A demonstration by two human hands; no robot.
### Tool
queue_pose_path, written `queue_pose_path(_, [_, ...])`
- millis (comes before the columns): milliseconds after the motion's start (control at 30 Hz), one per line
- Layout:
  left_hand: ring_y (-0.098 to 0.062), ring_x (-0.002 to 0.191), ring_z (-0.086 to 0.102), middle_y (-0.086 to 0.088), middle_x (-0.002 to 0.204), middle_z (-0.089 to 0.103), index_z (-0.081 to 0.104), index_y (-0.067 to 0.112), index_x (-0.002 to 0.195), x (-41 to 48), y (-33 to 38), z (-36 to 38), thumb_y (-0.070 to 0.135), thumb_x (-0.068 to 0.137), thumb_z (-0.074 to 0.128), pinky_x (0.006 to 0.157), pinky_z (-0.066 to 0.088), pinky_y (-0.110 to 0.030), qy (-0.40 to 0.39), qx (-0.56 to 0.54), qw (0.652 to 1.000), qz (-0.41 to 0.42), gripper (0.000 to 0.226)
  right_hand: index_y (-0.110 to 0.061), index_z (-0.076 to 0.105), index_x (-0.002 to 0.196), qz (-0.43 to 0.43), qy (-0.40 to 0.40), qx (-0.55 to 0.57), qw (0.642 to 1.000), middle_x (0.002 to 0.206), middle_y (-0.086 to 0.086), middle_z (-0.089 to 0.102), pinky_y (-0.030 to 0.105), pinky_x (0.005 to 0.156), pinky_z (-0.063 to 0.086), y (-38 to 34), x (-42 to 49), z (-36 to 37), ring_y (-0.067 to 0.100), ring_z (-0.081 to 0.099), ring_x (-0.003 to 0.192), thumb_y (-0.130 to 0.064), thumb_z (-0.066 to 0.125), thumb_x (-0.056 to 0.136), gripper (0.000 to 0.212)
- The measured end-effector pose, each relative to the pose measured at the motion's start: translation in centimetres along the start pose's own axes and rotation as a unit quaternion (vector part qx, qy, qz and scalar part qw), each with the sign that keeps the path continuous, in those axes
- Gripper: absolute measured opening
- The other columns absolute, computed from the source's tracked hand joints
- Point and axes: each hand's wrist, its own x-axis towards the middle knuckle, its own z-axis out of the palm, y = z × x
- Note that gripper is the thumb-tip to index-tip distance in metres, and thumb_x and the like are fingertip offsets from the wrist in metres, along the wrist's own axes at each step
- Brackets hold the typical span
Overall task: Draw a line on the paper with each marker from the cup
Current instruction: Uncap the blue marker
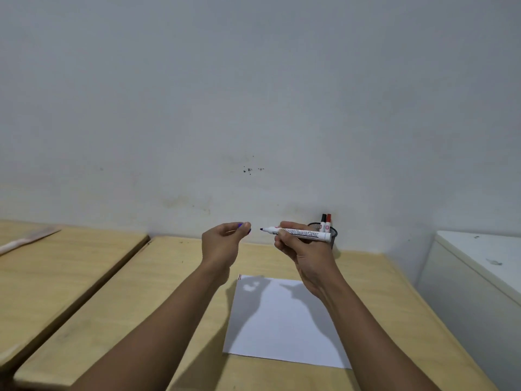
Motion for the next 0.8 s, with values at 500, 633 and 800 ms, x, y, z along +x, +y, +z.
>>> queue_pose_path(500, [0.000,0.086,0.061,0.021,0.078,0.069,0.067,0.035,0.078,5.7,-9.9,-5.9,0.036,0.080,0.074,0.080,0.022,-0.036,0.027,0.426,0.903,0.042,0.007,0.004,0.067,0.100,0.053,0.025,-0.081,0.995,0.079,0.014,0.072,0.028,0.069,0.060,5.9,2.4,-3.9,0.021,0.069,0.069,0.006,0.073,0.085,0.017])
queue_pose_path(633, [-0.003,0.087,0.062,0.019,0.077,0.068,0.068,0.032,0.082,6.1,-10.3,-6.1,0.039,0.075,0.075,0.081,0.022,-0.036,0.007,0.439,0.898,0.026,0.012,0.002,0.069,0.096,0.058,0.025,-0.092,0.994,0.077,0.012,0.071,0.027,0.067,0.060,6.8,3.1,-3.9,0.021,0.068,0.068,0.005,0.074,0.084,0.013])
queue_pose_path(800, [-0.005,0.090,0.053,0.016,0.101,0.057,0.054,0.034,0.105,4.9,-10.8,-6.5,0.045,0.076,0.072,0.087,0.024,-0.037,0.026,0.449,0.891,0.067,0.035,-0.001,0.068,0.090,0.056,0.006,-0.132,0.990,0.072,0.006,0.069,0.029,0.066,0.058,8.7,3.8,-3.3,0.017,0.066,0.065,0.003,0.079,0.080,0.015])
